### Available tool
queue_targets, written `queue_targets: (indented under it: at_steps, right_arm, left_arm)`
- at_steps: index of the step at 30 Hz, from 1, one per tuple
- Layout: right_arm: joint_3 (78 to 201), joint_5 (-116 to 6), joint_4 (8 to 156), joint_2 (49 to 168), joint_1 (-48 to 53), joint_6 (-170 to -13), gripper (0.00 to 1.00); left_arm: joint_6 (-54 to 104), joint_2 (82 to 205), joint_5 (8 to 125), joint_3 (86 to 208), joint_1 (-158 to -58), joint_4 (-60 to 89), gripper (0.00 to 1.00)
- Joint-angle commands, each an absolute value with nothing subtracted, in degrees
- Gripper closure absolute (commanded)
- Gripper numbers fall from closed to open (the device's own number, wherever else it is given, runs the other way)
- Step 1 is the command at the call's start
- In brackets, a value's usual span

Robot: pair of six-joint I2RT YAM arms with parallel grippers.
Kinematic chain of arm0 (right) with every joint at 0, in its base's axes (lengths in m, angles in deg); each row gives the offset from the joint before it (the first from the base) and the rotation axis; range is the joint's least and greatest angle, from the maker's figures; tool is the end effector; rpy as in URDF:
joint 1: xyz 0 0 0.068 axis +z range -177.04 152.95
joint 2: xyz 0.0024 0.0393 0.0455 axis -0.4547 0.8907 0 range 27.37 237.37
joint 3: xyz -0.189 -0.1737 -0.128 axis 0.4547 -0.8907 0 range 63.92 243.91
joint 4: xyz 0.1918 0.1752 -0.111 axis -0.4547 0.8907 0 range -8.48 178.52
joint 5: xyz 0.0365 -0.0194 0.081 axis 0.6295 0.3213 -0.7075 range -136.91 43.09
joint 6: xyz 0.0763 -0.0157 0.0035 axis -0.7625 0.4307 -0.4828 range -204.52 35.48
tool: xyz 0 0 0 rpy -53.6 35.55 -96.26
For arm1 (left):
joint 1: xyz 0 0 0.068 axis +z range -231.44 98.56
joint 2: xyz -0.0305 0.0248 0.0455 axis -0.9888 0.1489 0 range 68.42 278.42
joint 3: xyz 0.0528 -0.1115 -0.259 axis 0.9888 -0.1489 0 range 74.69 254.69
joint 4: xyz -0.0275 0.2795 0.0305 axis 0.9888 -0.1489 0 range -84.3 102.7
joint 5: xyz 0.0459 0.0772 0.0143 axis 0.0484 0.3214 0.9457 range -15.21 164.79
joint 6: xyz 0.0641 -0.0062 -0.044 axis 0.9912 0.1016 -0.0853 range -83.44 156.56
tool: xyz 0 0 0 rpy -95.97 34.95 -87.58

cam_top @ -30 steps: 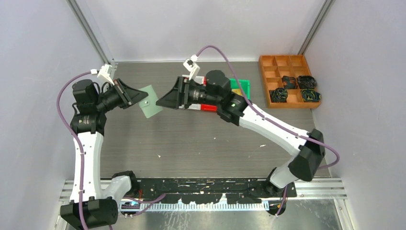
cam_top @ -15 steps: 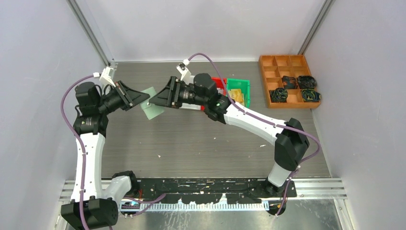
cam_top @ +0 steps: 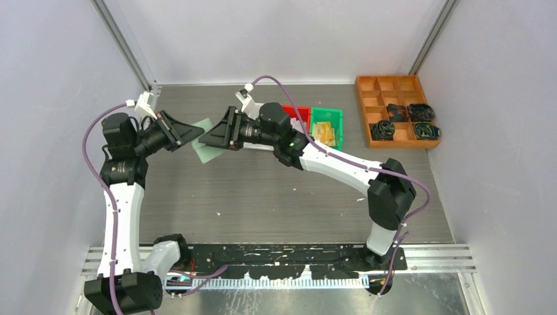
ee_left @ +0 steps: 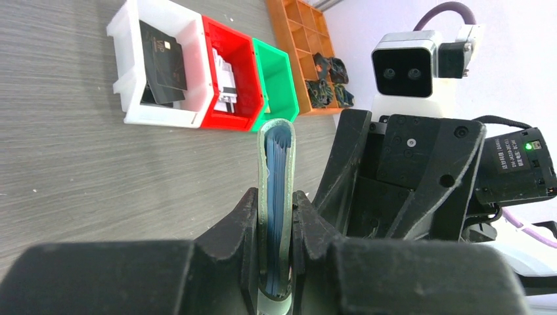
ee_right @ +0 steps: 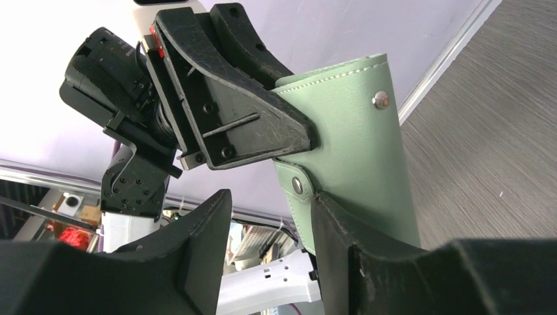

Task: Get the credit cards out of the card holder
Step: Open the card holder.

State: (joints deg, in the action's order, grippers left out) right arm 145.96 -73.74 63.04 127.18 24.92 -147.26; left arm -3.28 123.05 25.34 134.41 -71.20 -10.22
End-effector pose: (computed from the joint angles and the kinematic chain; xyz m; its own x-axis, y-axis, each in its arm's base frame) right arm 0.2682 0.3918 0.3652 -0.8685 0.1772 -0.4629 -0.4560 0.0804 0.8864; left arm 0.2368 -0.0087 0.3882 -0.6134 -0.5339 -0.5820 0.2650 0.5551 -0.7885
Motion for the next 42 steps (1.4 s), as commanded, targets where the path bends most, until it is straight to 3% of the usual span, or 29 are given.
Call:
queue_targets:
  at_steps: [1,12,18,27,28,31,33,42]
  right_arm:
    - [149.59,-74.85,54.83,130.05,25.69,-152.47,0.48]
    - [146.89,-71.64,39.05,131.20,25.56,-162.56,0.57]
    - [147.56,-71.76,35.16,132.28,25.99,-165.06,0.73]
    - [145.44,-75.07,39.99,127.94,26.70,-162.43,0.73]
    - [144.91,-75.46,40.66,126.88,26.19,-161.76,0.70]
    - [143.68,-74.91,47.68,122.12,23.41,-156.49,0.48]
    - [144.94,-73.50,59.83,118.45,21.61,-149.40,0.41]
    - [147.94,-75.25,82.85,113.66,16.36,-132.82,0.24]
  left_arm:
    - [-5.53,120.96,23.06,134.91,-71.49,-5.49,1.00]
    - [-9.35,120.74,24.87,133.13,-71.46,-3.75,1.00]
    - [-8.61,120.41,27.65,133.47,-71.48,-4.82,1.00]
    - [-7.77,121.01,29.39,135.31,-71.47,-5.46,1.00]
    - [-7.74,121.11,29.36,135.57,-71.42,-5.32,1.00]
    - [-7.62,121.37,28.42,136.28,-71.42,-5.02,1.00]
    - [-7.65,121.28,26.64,136.75,-71.42,-4.79,1.00]
    - [-12.96,121.17,18.60,138.22,-71.42,0.57,1.00]
